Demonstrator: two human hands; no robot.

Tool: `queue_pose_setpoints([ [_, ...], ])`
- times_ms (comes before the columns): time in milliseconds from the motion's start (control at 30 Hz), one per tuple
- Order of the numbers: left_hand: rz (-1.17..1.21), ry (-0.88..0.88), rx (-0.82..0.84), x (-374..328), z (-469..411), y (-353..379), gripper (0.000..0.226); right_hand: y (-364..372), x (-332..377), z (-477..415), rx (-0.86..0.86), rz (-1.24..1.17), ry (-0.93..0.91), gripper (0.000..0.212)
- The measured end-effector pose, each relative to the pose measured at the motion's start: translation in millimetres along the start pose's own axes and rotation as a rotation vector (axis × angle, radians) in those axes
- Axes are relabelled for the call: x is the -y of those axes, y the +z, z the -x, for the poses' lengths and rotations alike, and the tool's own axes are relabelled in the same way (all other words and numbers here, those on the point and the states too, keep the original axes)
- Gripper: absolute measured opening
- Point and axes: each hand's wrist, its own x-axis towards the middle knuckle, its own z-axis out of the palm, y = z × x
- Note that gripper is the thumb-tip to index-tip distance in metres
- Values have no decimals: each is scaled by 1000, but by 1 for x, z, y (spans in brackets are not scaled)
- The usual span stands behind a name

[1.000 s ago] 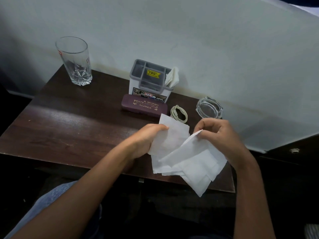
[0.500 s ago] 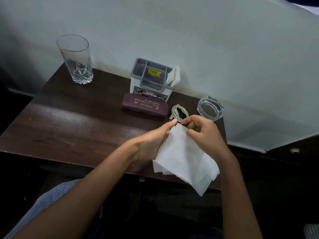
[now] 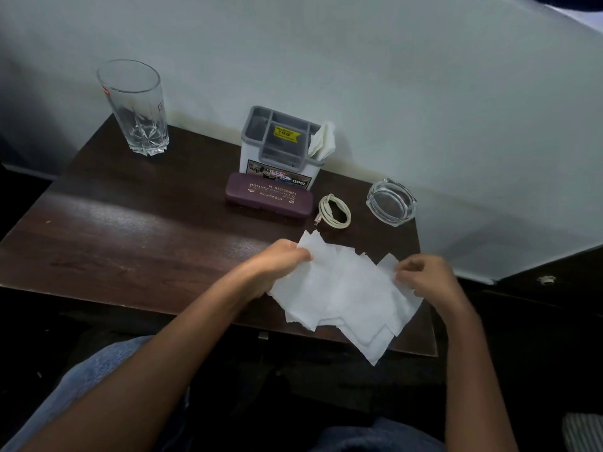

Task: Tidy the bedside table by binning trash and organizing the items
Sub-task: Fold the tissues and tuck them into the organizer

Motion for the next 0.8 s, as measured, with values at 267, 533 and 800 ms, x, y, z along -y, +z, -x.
queue_pose_setpoints([
  [267,-1,-30,-18,-1,1,-1,19,25,10,-4,79,129,-34,11],
  [533,38,-28,-21,0,1,0,18,17,10,-8,-6,-25,-50,15],
  [800,39,-22,-20,0,2,0,18,23,11,-7,-1,6,-92,18],
])
